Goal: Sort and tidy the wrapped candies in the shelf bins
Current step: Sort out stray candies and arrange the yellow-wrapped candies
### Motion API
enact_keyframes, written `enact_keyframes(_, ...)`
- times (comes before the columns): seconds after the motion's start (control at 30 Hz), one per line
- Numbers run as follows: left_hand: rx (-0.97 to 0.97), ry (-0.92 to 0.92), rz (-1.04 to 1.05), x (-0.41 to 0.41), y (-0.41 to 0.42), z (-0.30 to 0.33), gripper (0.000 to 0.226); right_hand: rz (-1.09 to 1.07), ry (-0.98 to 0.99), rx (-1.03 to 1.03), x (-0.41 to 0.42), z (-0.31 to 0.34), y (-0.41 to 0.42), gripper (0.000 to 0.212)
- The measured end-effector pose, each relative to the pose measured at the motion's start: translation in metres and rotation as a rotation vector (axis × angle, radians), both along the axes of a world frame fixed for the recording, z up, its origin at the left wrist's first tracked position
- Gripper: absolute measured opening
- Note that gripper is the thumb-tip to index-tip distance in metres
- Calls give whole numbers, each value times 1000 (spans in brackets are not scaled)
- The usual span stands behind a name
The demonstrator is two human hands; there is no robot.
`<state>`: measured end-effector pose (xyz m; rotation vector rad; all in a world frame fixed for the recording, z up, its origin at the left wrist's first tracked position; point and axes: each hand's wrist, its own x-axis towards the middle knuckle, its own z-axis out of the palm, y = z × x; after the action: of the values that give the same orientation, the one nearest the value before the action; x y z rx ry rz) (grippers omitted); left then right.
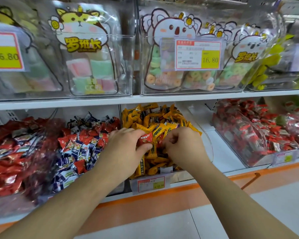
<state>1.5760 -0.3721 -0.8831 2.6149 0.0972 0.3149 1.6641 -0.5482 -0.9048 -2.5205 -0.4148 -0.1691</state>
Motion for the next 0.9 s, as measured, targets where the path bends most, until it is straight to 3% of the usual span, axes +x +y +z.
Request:
enact_keyframes(0.17, -79, 1, -16, -6, 1, 1, 41, -22, 97, 300, -10, 26, -15, 23)
enact_keyframes(0.27, -187, -62, 38, -14, 3, 7, 31, 136, 231, 473, -29, 48, -11, 16)
enact_keyframes(0.4, -346, -83, 84, -31, 15, 18, 24, 311, 281, 452, -55, 57, 16, 12)
enact_keyframes(0.6, -484, -10, 115, -74, 56, 20, 26, 260, 297, 552, -87, 53, 66, 14)
enact_keyframes(0.73, -447, -23, 161, -100, 90, 21, 22, 266, 454, 642, -107, 53, 101, 7)
enact_keyframes(0.9, -164, -82, 379, -142, 157, 24, 38, 294, 438, 565, -124, 53, 140, 11)
